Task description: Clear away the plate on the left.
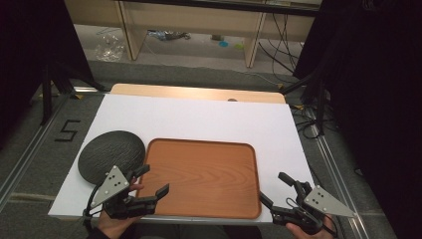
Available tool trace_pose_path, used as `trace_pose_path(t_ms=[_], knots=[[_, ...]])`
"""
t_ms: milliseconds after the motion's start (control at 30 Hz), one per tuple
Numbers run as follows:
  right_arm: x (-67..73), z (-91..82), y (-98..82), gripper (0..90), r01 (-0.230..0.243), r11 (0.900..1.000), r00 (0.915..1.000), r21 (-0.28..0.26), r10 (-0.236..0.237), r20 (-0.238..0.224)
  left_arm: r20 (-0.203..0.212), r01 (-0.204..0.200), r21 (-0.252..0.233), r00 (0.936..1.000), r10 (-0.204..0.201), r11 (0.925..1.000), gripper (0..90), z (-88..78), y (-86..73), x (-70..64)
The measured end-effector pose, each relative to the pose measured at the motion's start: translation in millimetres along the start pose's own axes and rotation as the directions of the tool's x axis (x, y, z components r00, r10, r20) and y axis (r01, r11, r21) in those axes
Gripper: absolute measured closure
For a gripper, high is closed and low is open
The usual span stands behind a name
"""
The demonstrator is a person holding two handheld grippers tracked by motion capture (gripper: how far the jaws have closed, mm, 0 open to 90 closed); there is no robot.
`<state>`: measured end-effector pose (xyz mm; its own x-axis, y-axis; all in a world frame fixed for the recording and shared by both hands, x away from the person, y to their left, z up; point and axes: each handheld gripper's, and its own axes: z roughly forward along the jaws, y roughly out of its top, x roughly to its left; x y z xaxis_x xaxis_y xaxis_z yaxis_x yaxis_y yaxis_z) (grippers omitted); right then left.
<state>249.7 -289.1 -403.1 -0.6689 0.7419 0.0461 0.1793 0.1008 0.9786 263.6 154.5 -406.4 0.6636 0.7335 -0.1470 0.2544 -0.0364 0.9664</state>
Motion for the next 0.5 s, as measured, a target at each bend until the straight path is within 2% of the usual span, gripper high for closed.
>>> trace_pose_path(t_ms=[33,167,467,500], knots=[[-0.2,0.0,-0.1,15.3,0.001,1.0,1.0,0.0,-0.001,0.0,-0.003,0.012,-0.002,0.9999,-0.012,0.9999,15.9,0.0,0.1,1.3],[-0.6,0.7,-0.8,15.3,-0.002,1.0,1.0,-0.02,0.002,0.008,-0.002,0.015,-0.006,0.9999,-0.015,0.9999,15.9,0.3,0.6,3.1],[-2.4,-1.5,-0.8,15.3,0.003,1.0,1.0,-0.005,-0.003,0.006,-0.008,0.023,-0.006,0.9997,-0.023,0.9997,15.9,1.0,1.2,4.6],[-1.8,-1.8,-1.0,15.3,-0.012,1.0,0.9999,0.003,0.012,0.009,-0.01,0.022,-0.007,0.9997,-0.022,0.9997,15.9,0.9,1.3,4.9]])
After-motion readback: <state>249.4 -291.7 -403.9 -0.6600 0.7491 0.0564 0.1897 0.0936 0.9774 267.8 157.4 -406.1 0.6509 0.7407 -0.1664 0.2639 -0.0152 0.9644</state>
